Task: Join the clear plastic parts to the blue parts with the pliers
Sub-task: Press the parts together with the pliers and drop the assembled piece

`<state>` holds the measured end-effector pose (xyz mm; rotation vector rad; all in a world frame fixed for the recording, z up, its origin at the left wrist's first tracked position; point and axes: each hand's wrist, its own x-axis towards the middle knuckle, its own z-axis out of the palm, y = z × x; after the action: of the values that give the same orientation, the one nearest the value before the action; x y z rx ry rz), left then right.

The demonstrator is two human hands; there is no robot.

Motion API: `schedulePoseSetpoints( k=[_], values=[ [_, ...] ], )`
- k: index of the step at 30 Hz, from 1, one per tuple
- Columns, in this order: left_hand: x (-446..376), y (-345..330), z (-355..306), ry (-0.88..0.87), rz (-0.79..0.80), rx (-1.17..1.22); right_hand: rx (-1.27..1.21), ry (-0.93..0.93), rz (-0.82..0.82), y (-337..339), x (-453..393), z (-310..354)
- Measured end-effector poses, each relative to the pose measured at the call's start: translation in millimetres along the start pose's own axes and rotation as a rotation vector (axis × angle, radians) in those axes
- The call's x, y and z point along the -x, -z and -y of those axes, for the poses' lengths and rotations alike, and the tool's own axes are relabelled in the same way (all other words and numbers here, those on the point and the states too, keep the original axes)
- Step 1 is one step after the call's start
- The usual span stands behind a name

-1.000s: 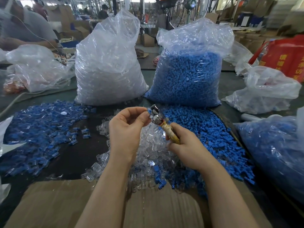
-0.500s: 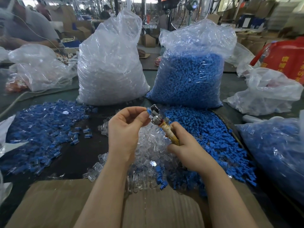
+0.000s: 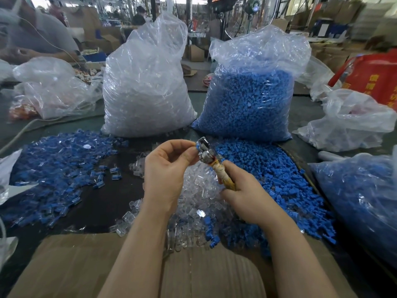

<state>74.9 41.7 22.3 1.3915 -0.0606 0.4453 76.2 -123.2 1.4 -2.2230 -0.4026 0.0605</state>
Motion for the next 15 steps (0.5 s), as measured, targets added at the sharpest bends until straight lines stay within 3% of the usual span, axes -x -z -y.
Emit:
schedulePoseSetpoints(
  k=[10,12,15],
  values=[
    [-7.7,17.3,-0.9,0.028,-0.010,-0.036,-0.040,-0.010,-0.045,-0.6,-3.1,-5.9],
    [-16.6,43.8,3.8,0.049,-0.140,-0.178,-0.027,-0.058,-0.119,3.3,-5.8,-15.0],
    [-22.0,91.8,16.6,0.119,-0.431,-0.599,0.136,-0.189,-0.248,10.0,-8.1,-28.5]
  ],
)
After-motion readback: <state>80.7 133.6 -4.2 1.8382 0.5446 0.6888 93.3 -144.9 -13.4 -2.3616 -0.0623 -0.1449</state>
